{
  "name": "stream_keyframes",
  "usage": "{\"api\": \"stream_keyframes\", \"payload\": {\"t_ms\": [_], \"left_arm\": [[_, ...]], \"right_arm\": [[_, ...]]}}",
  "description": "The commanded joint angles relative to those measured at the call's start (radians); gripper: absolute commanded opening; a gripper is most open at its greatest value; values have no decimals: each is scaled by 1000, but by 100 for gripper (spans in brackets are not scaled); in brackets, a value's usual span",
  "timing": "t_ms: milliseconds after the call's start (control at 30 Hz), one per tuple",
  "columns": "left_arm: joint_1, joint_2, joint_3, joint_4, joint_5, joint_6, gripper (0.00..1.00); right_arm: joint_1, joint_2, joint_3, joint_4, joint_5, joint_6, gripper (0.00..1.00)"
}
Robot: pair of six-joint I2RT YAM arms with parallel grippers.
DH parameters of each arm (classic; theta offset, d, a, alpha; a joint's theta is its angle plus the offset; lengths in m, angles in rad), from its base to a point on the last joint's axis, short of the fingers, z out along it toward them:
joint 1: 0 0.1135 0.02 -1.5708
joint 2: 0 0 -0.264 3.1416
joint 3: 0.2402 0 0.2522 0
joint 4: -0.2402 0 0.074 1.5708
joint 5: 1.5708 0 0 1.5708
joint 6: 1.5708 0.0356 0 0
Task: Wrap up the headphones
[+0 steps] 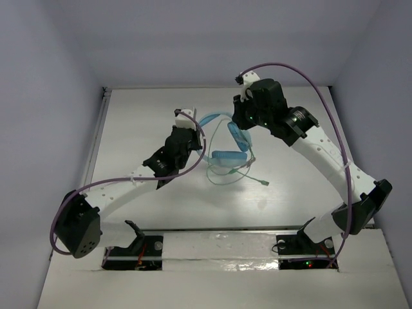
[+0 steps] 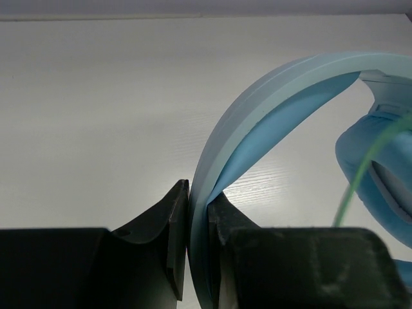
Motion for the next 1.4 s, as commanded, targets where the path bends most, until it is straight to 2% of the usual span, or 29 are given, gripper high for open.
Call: {"api": "stream_keyframes", "payload": {"t_ms": [0,133,267,400,433,500,533,567,600,667,733,800,833,867,933,1000,1033,1100,1133,1233,1367], "left_arm": [[-6,-11,142,15,52,33,0],[17,5,162,2,136,39,0],[56,-1,176,-26,217,-1,0],[98,26,239,-128,339,-37,0],[109,36,248,-153,364,-47,0],[144,55,271,-173,461,-60,0],[157,75,276,-178,492,-85,0],[171,80,261,-162,523,-100,0],[212,88,248,-139,614,-122,0],[240,94,236,-106,669,-175,0],[261,100,254,-127,678,-179,0],[272,105,294,-148,681,-182,0],[286,105,308,-162,681,-186,0],[286,105,340,-170,684,-189,0],[300,112,381,-199,698,-191,0],[325,128,460,-233,724,-186,0],[326,137,486,-257,729,-186,0],[335,141,542,-277,737,-180,0],[335,143,562,-305,735,-170,0],[335,145,618,-351,743,-154,0],[346,154,668,-395,727,-133,0]], "right_arm": [[-9,-51,8,26,-8,-13,20],[-18,-12,39,-27,136,-16,22],[-59,-81,-95,72,108,13,20],[-113,-165,-226,179,146,63,21],[-130,-222,-250,210,79,90,21],[-159,-262,-265,270,43,127,29],[-177,-276,-256,273,51,154,41],[-186,-291,-242,273,55,168,47],[-186,-302,-230,282,63,181,56],[-186,-340,-262,313,69,233,62],[-186,-440,-387,406,-13,276,61],[-186,-564,-530,565,-134,291,52],[-186,-596,-658,598,-212,302,49],[-186,-627,-719,630,-242,303,36],[-186,-688,-873,733,-279,311,0],[-186,-701,-944,814,-336,313,0],[-186,-681,-961,815,-337,311,8],[-186,-655,-971,809,-345,307,36],[-186,-644,-975,812,-340,299,54],[-186,-631,-1021,867,-340,290,68],[-186,-607,-1058,919,-425,305,68]]}}
